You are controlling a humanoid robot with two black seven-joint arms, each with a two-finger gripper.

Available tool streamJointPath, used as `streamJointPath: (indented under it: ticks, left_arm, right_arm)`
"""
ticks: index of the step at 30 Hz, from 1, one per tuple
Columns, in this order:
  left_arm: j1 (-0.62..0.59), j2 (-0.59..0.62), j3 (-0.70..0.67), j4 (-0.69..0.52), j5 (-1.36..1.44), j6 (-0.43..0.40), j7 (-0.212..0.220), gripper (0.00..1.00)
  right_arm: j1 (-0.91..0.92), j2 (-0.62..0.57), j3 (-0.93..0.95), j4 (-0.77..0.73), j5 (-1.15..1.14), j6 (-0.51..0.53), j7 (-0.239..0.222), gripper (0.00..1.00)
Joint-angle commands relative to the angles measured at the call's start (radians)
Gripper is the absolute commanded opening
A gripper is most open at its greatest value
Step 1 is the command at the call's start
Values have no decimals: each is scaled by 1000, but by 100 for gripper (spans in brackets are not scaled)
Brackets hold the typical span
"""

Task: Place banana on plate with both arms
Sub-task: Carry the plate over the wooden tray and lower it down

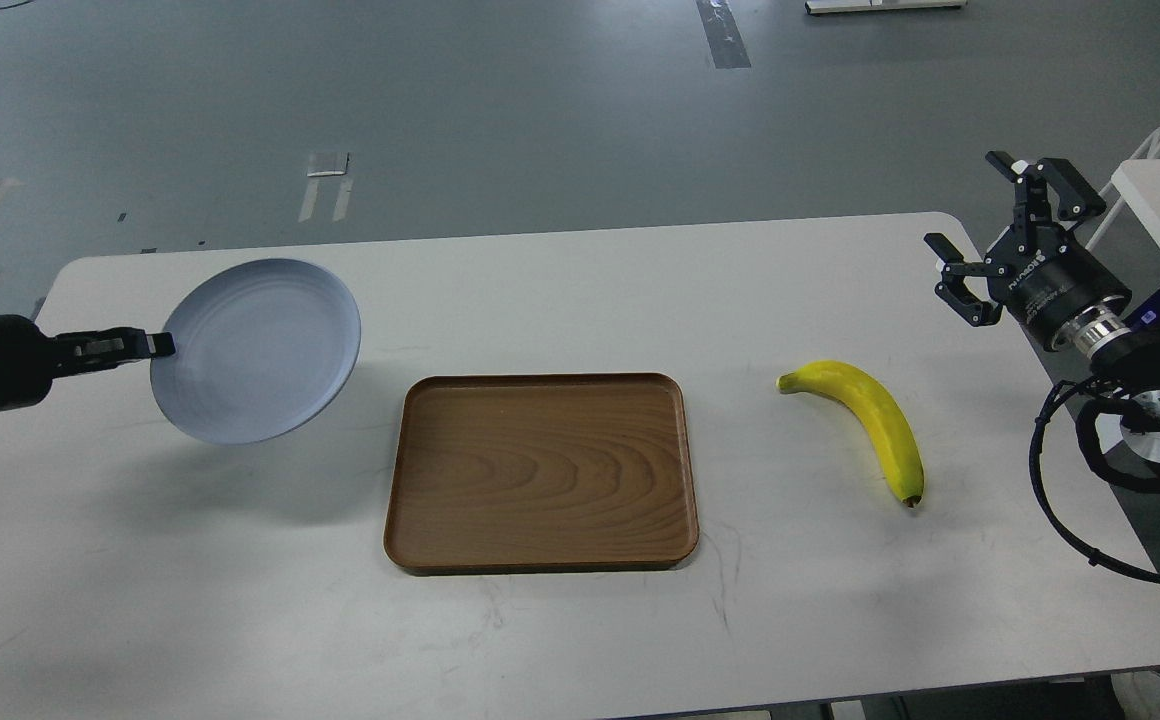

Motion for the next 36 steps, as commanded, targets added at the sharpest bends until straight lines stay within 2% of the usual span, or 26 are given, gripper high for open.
streamJointPath:
  ticks: [1,4,10,17,28,36]
  left_arm:
    - [-66,-85,2,-47,12,-3,0,0]
    - [-99,-165,16,-78,15,-3,0,0]
    - [-198,-351,138,-67,84,-3,0,0]
    - [-244,-541,258,28,104,-3,0,0]
    - [-241,-668,355,209,144,-3,0,0]
    - [-239,-707,381,258,144,-3,0,0]
  right_arm:
    - [-1,-18,-2,-7,0,0,0,100]
    - [-21,-28,0,-12,0,0,0,100]
    - [-35,-62,0,-39,2,0,0,100]
    - [-49,-85,3,-50,6,0,0,100]
    - [-51,-88,3,-50,6,0,0,100]
    - [-51,-90,1,-50,6,0,0,100]
